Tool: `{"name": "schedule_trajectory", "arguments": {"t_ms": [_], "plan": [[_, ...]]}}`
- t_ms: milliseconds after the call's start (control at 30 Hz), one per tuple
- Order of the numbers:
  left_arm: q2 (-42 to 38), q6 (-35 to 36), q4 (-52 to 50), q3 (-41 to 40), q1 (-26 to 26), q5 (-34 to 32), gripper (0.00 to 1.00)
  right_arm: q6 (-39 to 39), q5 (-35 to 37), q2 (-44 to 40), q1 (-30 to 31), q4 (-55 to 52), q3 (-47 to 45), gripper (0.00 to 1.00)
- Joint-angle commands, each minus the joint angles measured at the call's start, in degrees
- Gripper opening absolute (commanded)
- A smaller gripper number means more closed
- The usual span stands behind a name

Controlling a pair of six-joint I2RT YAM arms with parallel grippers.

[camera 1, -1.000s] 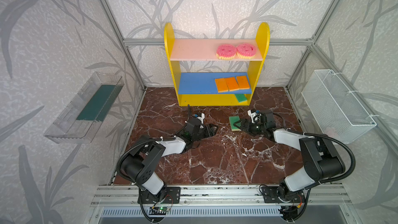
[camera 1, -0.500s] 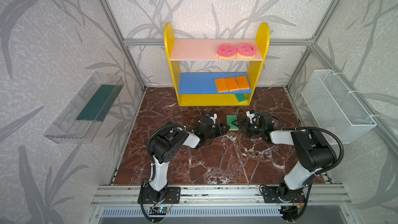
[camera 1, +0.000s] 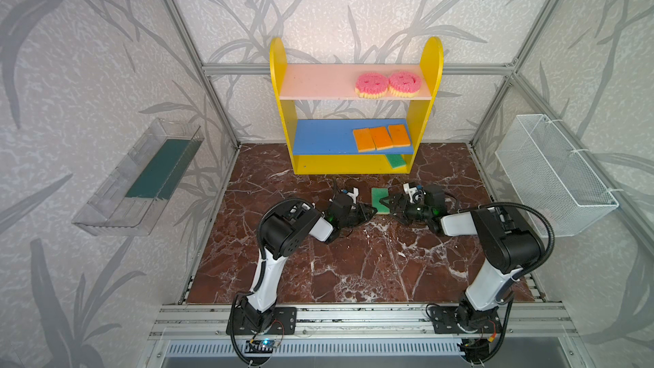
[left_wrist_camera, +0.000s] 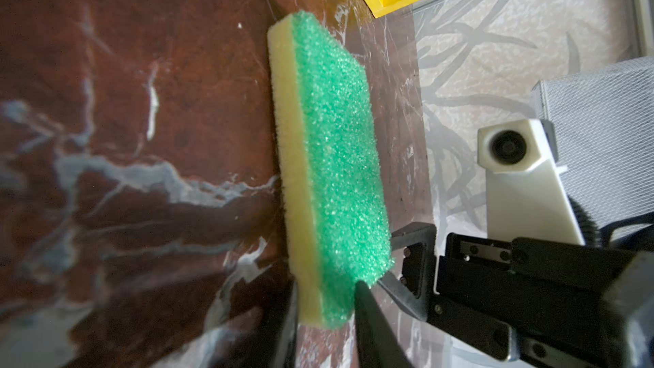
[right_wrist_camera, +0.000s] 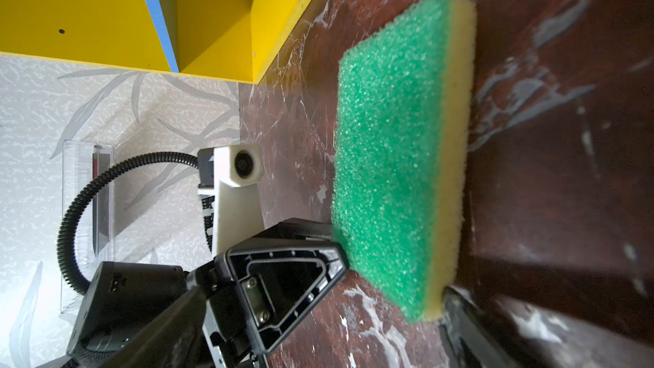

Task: Arrange cleaning sponges on a shelf
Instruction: Pick up the cleaning sponge from the top-center of the table.

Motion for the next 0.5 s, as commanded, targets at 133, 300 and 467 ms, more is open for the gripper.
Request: {"name": "schedule_trajectory", "arguments": {"t_ms": [133,300,467], "plan": [[0.05,-0.92,2.14,1.14,-0.04,0.54,0.00,-2.66,0.19,-1.77,0.11,-2.71,0.17,1.00],[-0.98,-0.45,1.17,0.13,0.77,0.24,0.00,-7.71,3.65,-5.78,-0.31,-11.32,1.07,1.00],[-1.19,-0.47,1.18,-0.32,1.24,0.22,0.00,-12.96,8.12,-10.20,-0.76,-20.09,1.98,0.99]]}}
